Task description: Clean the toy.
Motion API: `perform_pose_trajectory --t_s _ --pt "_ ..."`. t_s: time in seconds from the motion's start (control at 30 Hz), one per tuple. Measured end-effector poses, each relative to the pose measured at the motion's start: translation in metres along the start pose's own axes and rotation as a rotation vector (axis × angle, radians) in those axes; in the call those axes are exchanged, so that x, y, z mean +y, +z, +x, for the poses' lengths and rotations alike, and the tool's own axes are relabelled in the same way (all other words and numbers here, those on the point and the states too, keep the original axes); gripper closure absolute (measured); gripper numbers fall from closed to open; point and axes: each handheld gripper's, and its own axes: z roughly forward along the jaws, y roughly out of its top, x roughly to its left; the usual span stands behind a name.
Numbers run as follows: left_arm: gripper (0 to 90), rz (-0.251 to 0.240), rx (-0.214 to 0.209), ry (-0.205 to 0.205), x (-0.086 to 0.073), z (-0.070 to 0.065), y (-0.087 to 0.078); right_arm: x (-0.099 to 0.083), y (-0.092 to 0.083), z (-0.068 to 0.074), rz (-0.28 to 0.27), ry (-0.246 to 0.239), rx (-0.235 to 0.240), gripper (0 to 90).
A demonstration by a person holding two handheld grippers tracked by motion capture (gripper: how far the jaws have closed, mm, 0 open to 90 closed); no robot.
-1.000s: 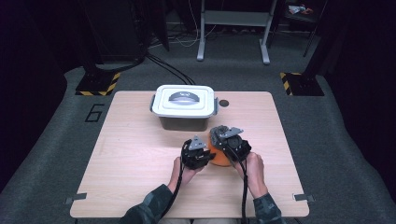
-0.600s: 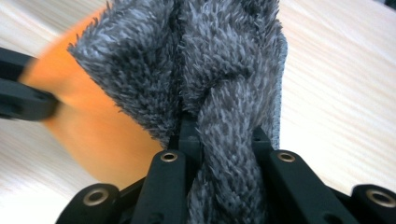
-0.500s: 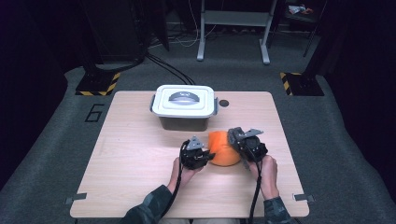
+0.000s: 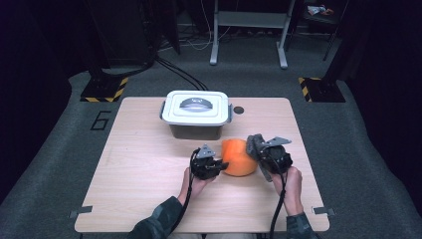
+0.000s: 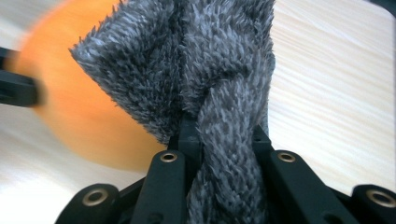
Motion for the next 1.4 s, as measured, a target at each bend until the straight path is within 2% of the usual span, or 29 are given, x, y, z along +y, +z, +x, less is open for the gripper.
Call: perform_pose_trajectory --t_s 0.07,0.17,0.2,0.27,0.3,0.37,0.4,0.53,0.57,0.67,0.73,0.83,0.87,0.93,1.0,1.07,1.1,1.13,1.27,1.4 --pt "72.9 -0.001 0.011 0.015 0.000 -0.001 -0.001 0.002 0.012 0.007 0.032 -0.046 -0.017 75.0" --pt "56.7 -0.006 0.036 0.045 0.000 -0.002 -0.006 0.000 0.020 0.005 0.029 -0.031 -0.011 75.1" --pt "53.0 0.000 0.039 0.064 0.000 -0.002 -0.008 0.000 0.021 0.003 0.030 -0.020 -0.007 75.1" --pt "46.6 0.004 0.052 0.064 0.000 -0.001 -0.007 -0.001 0.022 0.001 0.035 -0.019 -0.009 75.1" --pt "45.9 0.025 0.045 0.069 0.000 -0.001 -0.005 -0.001 0.023 0.000 0.038 -0.021 -0.007 75.1" --pt "48.0 0.036 0.047 0.085 -0.001 -0.004 0.001 -0.002 0.024 -0.001 0.039 -0.009 -0.005 75.1" --pt "51.2 0.037 0.053 0.090 -0.001 -0.005 0.004 -0.002 0.025 -0.002 0.035 -0.018 -0.005 75.1" --pt "69.2 0.025 0.068 0.095 0.000 -0.008 0.007 -0.002 0.022 -0.003 0.042 -0.009 -0.008 75.0" --pt "72.9 0.027 0.069 0.109 0.001 -0.008 0.006 -0.002 0.020 -0.004 0.026 -0.011 -0.013 75.0" --pt "77.2 0.018 0.051 0.094 0.002 -0.008 0.002 0.002 0.005 0.000 -0.014 -0.017 -0.028 74.9" --pt "77.9 0.011 0.029 0.079 0.005 -0.008 -0.001 0.010 -0.012 0.011 -0.042 -0.042 -0.005 74.9" --pt "78.0 -0.003 0.014 0.076 0.009 -0.012 -0.006 0.020 -0.021 0.028 -0.056 -0.098 0.018 74.8" --pt "78.0 -0.001 0.003 0.073 0.010 -0.014 -0.007 0.022 -0.021 0.035 -0.052 -0.108 0.025 74.8" --pt "78.0 0.011 0.013 0.086 0.012 -0.016 -0.006 0.026 -0.011 0.045 -0.017 -0.151 0.025 74.8" --pt "78.0 0.021 0.022 0.079 0.009 -0.014 -0.003 0.025 0.002 0.050 0.004 -0.170 -0.009 75.1" --pt "78.0 0.024 0.013 0.058 0.006 -0.010 -0.003 0.023 0.009 0.048 0.009 -0.175 0.004 75.3" --pt "78.0 0.023 0.016 0.057 0.005 -0.009 -0.002 0.022 0.011 0.048 0.006 -0.155 0.006 75.5" --pt "78.0 0.025 0.020 0.065 0.005 -0.009 -0.002 0.022 0.012 0.047 0.007 -0.155 0.013 75.7" --pt "78.0 0.025 0.012 0.047 0.004 -0.007 -0.002 0.019 0.013 0.041 0.016 -0.153 0.003 76.1" --pt "77.9 0.020 0.005 0.038 0.003 -0.006 -0.001 0.011 0.015 0.028 0.023 -0.102 -0.009 76.2"
